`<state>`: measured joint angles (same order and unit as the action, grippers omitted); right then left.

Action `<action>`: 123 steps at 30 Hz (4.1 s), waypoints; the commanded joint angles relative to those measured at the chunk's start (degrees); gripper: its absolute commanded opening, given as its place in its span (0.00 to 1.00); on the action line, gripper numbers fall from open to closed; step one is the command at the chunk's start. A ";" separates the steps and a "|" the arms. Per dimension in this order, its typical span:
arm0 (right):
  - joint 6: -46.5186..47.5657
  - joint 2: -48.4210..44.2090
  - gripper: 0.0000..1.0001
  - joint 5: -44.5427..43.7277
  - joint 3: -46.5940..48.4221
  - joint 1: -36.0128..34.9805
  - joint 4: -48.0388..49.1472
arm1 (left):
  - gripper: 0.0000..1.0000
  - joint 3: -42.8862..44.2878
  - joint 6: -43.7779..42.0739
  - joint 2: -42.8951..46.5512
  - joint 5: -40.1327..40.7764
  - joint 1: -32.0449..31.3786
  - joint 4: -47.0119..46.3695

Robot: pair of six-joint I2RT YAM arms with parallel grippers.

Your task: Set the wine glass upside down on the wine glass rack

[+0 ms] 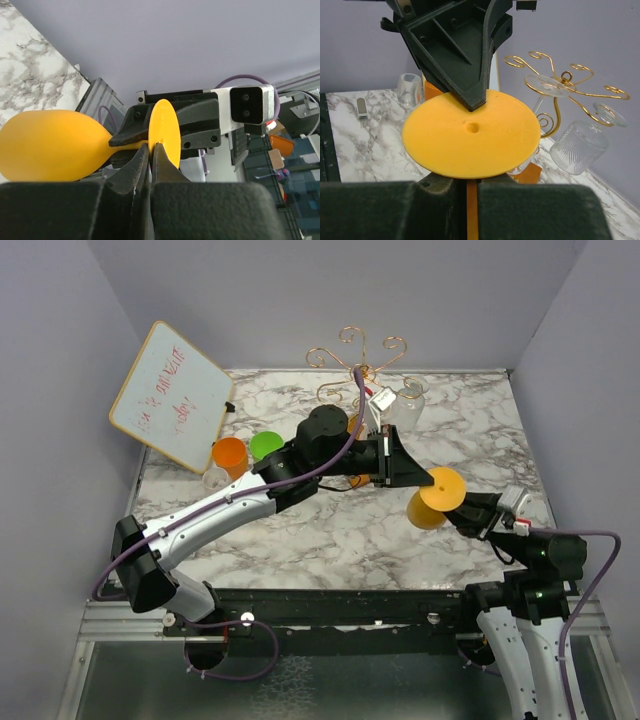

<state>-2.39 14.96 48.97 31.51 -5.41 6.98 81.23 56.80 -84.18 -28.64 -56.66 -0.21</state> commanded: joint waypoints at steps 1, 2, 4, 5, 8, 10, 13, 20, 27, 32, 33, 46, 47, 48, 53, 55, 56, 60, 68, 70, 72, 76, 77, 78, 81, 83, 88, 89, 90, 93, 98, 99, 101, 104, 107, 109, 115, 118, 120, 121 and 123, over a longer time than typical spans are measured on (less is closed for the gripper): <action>-2.43 -0.19 0.13 4.23 0.38 0.12 2.62 | 0.00 -1.97 0.60 1.60 -6.24 0.48 -5.01; -3.37 -0.27 0.20 5.07 0.33 0.08 3.32 | 0.00 -2.23 0.55 1.76 -6.98 0.57 -5.39; -5.60 -0.65 0.43 4.63 0.22 0.11 4.03 | 0.00 -3.13 0.58 2.63 -7.76 1.04 -5.60; -6.36 -0.88 0.51 4.00 0.29 0.11 3.60 | 0.00 -3.76 0.64 3.38 -7.94 1.59 -5.59; -6.99 -1.41 0.71 4.33 0.65 0.09 2.35 | 0.00 -5.76 0.60 6.15 -7.72 4.30 -4.57; -7.18 -1.85 0.82 5.12 0.53 0.13 1.98 | 0.00 -7.03 0.60 8.25 -7.13 6.54 -3.18; -6.94 -2.59 0.85 6.37 0.35 0.14 1.19 | 0.00 -8.64 0.49 10.83 -6.41 10.12 -0.31; -4.29 -4.41 0.86 6.32 1.11 0.07 -1.84 | 0.00 -10.92 0.60 15.37 -7.28 22.08 8.90; -2.93 -4.66 0.86 3.18 1.34 0.11 -3.12 | 0.00 -12.49 3.63 14.54 -11.12 31.09 8.43; -1.91 -4.83 0.86 0.71 2.45 0.10 -5.57 | 0.00 -12.09 5.25 12.04 -13.02 34.93 6.49; -1.73 -5.04 0.86 0.39 2.54 0.11 -5.72 | 0.00 -11.70 5.25 11.73 -12.97 35.26 6.43; -0.04 -5.04 0.86 -2.27 3.12 0.10 -5.51 | 0.00 -4.49 2.97 10.05 -8.59 36.36 11.60; -0.01 -5.03 0.86 -2.42 3.06 0.10 -5.37 | 0.00 -3.78 2.75 9.84 -8.13 36.43 12.09; -0.07 -5.03 0.86 -2.61 3.04 0.10 -5.18 | 0.00 -3.20 2.59 9.56 -7.93 36.49 12.46; 0.05 -5.03 0.86 -3.30 3.44 0.10 -5.04 | 0.00 -0.14 2.79 7.79 -5.95 36.80 13.15; 0.19 -5.16 0.86 -3.48 3.70 0.09 -5.13 | 0.00 0.95 3.19 6.74 -5.23 36.89 13.28; 0.35 -5.24 0.86 -3.59 3.87 0.10 -5.32 | 0.00 1.30 3.74 6.22 -5.24 36.89 13.09; 1.37 -5.80 0.86 -4.41 4.33 0.10 -6.64 | 0.00 1.29 5.83 4.59 -5.68 36.86 11.83; 0.95 -6.72 0.86 -5.36 3.46 0.10 -6.13 | 0.00 0.55 10.38 2.48 -8.41 36.72 6.50; 0.90 -6.45 0.86 -5.51 3.47 0.06 -5.94 | 0.00 0.98 11.08 1.83 -8.70 36.71 5.78; 0.83 -6.33 0.86 -5.68 3.35 0.10 -5.69 | 0.00 1.89 11.31 1.01 -8.81 36.71 5.57; 0.81 -6.24 0.86 -6.20 3.38 0.08 -5.71 | 0.00 3.34 12.18 -0.80 -9.05 36.71 4.99; 0.81 -6.26 0.86 -6.37 3.39 0.07 -5.75 | 0.00 3.59 12.42 -1.21 -9.26 36.71 4.84; 0.86 -6.34 0.86 -6.54 3.34 0.07 -5.87 | 0.00 3.78 12.64 -1.65 -9.43 36.71 4.53; 1.10 -6.52 0.86 -6.90 3.36 0.11 -6.38 | 0.00 4.31 12.90 -2.41 -9.38 36.71 4.05; 1.17 -6.69 0.86 -7.19 3.38 0.11 -6.48 | 0.00 4.81 12.95 -2.86 -8.71 36.71 3.91; 1.25 -6.78 0.86 -7.57 3.43 0.12 -6.78 | 0.00 6.82 12.27 -4.03 -6.68 36.80 4.33; 1.25 -6.86 0.86 -7.65 3.42 0.10 -6.85 | 0.00 7.09 11.91 -4.07 -6.09 36.80 4.56; 1.25 -6.92 0.86 -7.78 3.38 0.11 -6.89 | 0.00 7.49 11.36 -4.14 -5.21 36.87 5.24; 0.95 -6.98 0.86 -8.01 3.46 0.10 -6.90 | 0.00 8.28 10.00 -4.15 -3.55 37.27 6.72; 0.90 -7.05 0.86 -8.18 3.64 0.08 -6.90 | 0.00 7.25 9.40 -3.30 -2.81 38.96 7.57; 0.90 -7.05 0.86 -8.19 3.65 0.05 -6.90 | 0.00 6.93 9.27 -2.94 -2.63 39.40 7.59; 0.81 -7.05 0.86 -8.28 3.63 0.10 -6.90 | 0.00 6.43 8.96 -1.99 -2.39 40.21 7.99; 0.57 -6.90 0.86 -8.55 3.55 0.12 -6.90 | 0.00 5.71 8.62 -0.82 -2.67 40.66 8.50; -0.10 -6.65 0.86 -9.17 3.54 0.11 -6.52 | 0.00 4.66 8.30 0.48 -3.06 40.84 9.07; -0.47 -6.52 0.86 -9.77 3.47 0.05 -6.17 | 0.00 3.82 8.16 1.13 -3.64 40.91 9.49; -0.72 -6.17 0.86 -11.59 3.19 0.07 -5.87 | 0.00 1.70 8.76 2.96 -6.02 41.02 9.46; -0.66 -6.09 0.86 -12.39 2.97 0.10 -5.93 | 0.00 1.53 8.77 3.40 -7.02 41.02 9.51; -0.76 -6.08 0.86 -12.86 2.76 0.09 -5.93 | 0.00 1.25 8.69 3.49 -7.65 41.02 9.47; -0.77 -6.16 0.86 -13.04 2.57 0.13 -5.93 | 0.00 1.09 8.75 3.45 -8.07 41.02 9.52; -0.89 -6.17 0.86 -13.47 2.25 0.07 -5.78 | 0.00 0.79 8.85 3.29 -9.00 40.97 9.44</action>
<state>-2.52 8.82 38.04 34.52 -5.41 0.78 83.09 65.95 -82.50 -34.41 -15.92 9.50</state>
